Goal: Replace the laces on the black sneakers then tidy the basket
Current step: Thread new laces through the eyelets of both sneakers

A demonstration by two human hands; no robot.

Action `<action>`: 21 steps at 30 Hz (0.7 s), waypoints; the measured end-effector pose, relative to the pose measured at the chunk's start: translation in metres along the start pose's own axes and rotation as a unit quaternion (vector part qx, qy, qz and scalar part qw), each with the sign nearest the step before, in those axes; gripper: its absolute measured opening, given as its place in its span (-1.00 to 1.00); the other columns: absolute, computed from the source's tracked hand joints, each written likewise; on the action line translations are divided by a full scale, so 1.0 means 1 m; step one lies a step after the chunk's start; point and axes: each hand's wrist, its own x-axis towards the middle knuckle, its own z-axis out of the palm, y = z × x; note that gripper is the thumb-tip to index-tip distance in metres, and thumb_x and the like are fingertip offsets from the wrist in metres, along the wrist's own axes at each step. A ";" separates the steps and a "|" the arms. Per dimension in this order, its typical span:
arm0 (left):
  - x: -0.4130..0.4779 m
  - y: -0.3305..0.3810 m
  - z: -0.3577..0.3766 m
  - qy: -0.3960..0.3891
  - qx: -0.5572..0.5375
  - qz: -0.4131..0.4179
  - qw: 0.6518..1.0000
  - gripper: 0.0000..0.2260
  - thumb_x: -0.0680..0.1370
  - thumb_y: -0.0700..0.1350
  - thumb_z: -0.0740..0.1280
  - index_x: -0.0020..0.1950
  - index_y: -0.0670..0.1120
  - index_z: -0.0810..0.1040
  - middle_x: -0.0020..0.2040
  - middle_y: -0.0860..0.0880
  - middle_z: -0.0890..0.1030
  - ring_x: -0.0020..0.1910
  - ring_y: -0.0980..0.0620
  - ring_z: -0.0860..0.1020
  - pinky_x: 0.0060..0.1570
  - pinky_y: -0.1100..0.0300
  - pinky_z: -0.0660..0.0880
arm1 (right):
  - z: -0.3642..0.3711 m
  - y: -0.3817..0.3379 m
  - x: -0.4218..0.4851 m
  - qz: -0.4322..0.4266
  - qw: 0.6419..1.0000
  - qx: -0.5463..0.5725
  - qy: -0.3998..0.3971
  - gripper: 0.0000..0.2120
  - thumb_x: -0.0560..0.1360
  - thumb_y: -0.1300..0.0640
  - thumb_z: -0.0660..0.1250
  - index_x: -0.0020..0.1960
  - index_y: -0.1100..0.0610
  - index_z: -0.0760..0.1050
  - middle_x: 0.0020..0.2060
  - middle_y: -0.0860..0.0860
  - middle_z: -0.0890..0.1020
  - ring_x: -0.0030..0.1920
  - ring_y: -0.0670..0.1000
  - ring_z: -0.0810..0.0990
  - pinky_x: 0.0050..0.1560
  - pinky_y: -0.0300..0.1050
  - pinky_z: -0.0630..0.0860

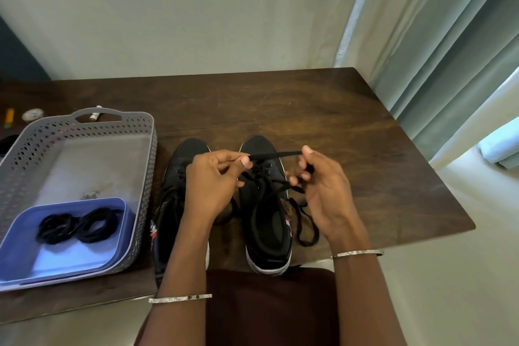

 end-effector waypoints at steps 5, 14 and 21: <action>0.004 -0.007 0.006 0.072 -0.089 -0.089 0.989 -0.92 0.60 -0.16 0.35 -0.07 -0.07 0.63 -0.23 -0.04 0.71 -0.25 0.06 0.69 -0.40 0.22 0.53 | -0.026 -0.006 0.001 -0.006 0.993 0.104 0.061 -0.70 0.62 0.10 0.22 -0.29 0.09 0.41 -0.47 -0.05 0.31 -0.40 -0.03 0.33 -0.08 -0.02 0.50; 0.005 -0.011 0.012 0.131 -0.145 -0.166 0.967 -0.91 0.64 -0.18 0.29 0.04 -0.15 0.58 -0.25 -0.08 0.67 -0.44 0.12 0.60 -0.48 0.28 0.48 | -0.052 -0.017 -0.001 -0.067 0.972 0.204 0.098 -0.74 0.63 0.07 0.21 -0.24 0.04 0.44 -0.45 -0.10 0.33 -0.47 -0.12 0.27 -0.34 -0.22 0.32; 0.004 -0.012 0.005 0.148 0.147 0.079 0.975 -0.75 0.54 -0.24 0.34 0.14 0.06 0.61 -0.15 0.06 0.57 -0.29 0.14 0.53 -0.18 0.26 0.50 | -0.032 -0.010 0.005 -0.002 0.991 0.124 0.042 -0.72 0.61 0.09 0.23 -0.27 0.09 0.43 -0.48 -0.07 0.29 -0.56 -0.13 0.19 -0.52 -0.22 0.12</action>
